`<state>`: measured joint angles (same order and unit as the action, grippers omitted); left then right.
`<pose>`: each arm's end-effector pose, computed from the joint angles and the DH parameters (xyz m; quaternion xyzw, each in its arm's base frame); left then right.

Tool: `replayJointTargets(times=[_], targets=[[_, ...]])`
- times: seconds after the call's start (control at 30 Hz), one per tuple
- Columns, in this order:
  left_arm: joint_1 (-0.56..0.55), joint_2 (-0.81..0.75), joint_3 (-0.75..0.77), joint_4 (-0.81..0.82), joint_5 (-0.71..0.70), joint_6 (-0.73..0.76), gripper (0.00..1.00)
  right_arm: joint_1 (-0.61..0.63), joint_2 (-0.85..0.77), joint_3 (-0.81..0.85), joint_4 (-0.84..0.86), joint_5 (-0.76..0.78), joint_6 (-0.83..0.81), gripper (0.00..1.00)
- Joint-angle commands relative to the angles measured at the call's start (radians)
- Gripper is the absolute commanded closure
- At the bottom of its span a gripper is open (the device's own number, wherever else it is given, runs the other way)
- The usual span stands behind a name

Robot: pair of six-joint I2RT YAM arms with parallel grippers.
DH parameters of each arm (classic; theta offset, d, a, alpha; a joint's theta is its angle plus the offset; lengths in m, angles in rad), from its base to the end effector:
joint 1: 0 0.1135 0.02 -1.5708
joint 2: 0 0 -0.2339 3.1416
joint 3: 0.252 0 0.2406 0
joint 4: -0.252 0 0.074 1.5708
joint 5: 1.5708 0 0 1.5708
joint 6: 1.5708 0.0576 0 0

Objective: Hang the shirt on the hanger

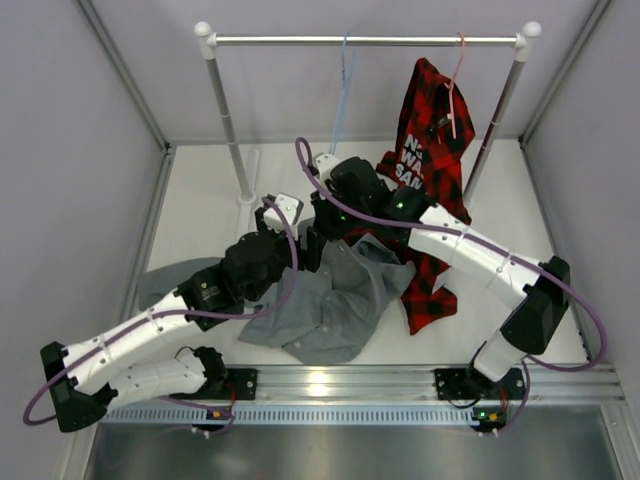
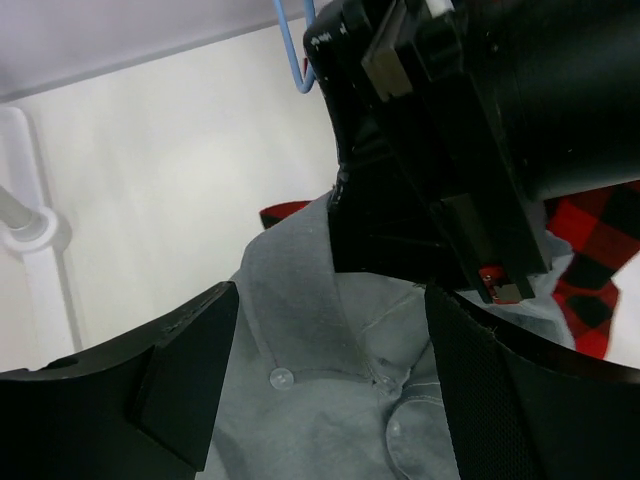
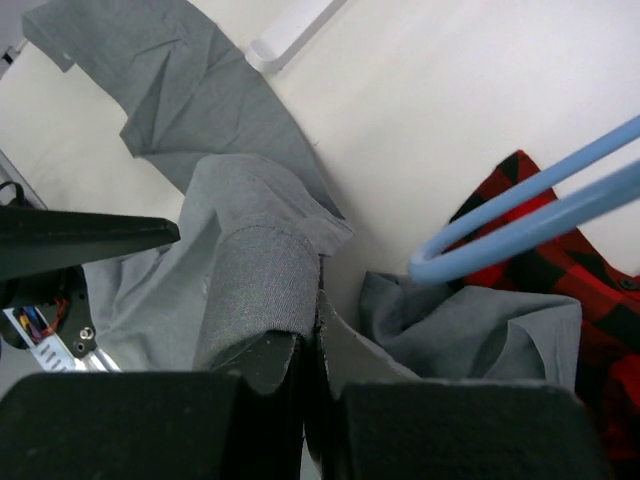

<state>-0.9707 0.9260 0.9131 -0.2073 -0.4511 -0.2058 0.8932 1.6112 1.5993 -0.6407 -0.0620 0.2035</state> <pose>0.1540 -0.1806 0.3299 0.1542 0.7580 -0.1929 0.6037 0.2277 0.2886 0.3246 -0.3158 0.8386 0.2546 0.3635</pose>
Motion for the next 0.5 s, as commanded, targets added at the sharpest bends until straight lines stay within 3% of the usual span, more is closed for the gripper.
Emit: replayJointTargets(times=[0.0,0.17,0.23,0.3,0.43,0.47], targets=[[-0.042,0.054,-0.002,0.075,-0.148,0.037,0.21,-0.016,0.007,0.057,-0.010,0.001,0.011,1.00],[-0.060,0.135,0.018,0.025,-0.292,0.016,0.40,-0.020,-0.008,0.048,-0.016,0.016,0.011,1.00],[-0.065,0.149,0.021,0.010,-0.314,0.006,0.58,-0.023,-0.013,0.042,-0.016,0.021,0.008,1.00],[-0.069,0.158,0.024,-0.004,-0.319,0.008,0.67,-0.030,-0.013,0.036,-0.019,0.021,0.008,1.00],[-0.069,0.172,0.030,-0.009,-0.313,0.000,1.00,-0.034,-0.022,0.031,-0.017,0.021,0.013,1.00],[-0.069,0.166,0.032,-0.020,-0.308,-0.004,1.00,-0.036,-0.023,0.030,-0.019,0.022,0.014,1.00]])
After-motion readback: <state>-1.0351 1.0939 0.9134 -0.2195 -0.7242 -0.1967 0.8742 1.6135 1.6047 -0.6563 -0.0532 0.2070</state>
